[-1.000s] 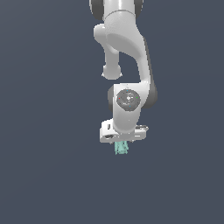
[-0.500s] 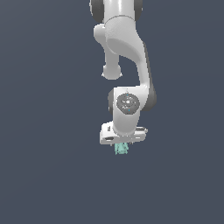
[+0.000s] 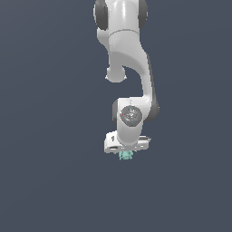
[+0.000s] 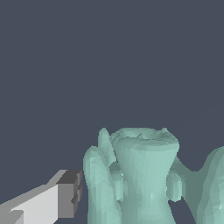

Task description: Pick up the object and move it to a goal position.

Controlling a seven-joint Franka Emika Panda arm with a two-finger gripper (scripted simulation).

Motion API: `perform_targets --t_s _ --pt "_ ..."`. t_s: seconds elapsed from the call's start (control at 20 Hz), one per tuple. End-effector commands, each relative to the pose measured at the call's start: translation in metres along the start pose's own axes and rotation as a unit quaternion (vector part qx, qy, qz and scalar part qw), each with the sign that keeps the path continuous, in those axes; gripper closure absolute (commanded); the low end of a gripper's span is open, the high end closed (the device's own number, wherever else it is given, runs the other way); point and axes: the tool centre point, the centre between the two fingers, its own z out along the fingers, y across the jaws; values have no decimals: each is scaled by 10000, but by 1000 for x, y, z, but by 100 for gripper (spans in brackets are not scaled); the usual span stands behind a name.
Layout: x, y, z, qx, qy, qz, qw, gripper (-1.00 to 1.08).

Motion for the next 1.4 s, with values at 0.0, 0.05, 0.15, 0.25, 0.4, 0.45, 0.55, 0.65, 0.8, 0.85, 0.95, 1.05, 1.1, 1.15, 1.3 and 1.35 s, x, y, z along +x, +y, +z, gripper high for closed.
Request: perform_targets --t_s 0.0,0.05,0.15,0.25,0.4,0.45,0.55,0.65,0.8,0.85,0.95,1.05,1.1,1.15,1.3,1.35 --pt "1 0 0 0 10 0 10000 -92" --pt "1 0 0 0 10 0 10000 108" --pt "1 0 0 0 10 0 10000 108" --pt "1 0 0 0 10 0 10000 108" --pt "1 0 0 0 10 0 10000 108" --pt "1 0 0 0 10 0 10000 108" --pt "1 0 0 0 10 0 10000 108" --pt "2 1 -1 0 10 0 10000 108" --pt "5 7 -6 0 10 0 10000 108" --pt "7 10 -8 0 10 0 10000 108" --pt "11 16 -14 0 10 0 10000 108" --pt "16 25 -21 0 10 0 10000 108" --pt "19 29 -25 0 10 0 10000 108" --pt "21 34 -29 0 10 0 10000 108" --pt "30 48 -41 0 10 0 10000 108" --pt "33 52 -45 0 10 0 10000 108"
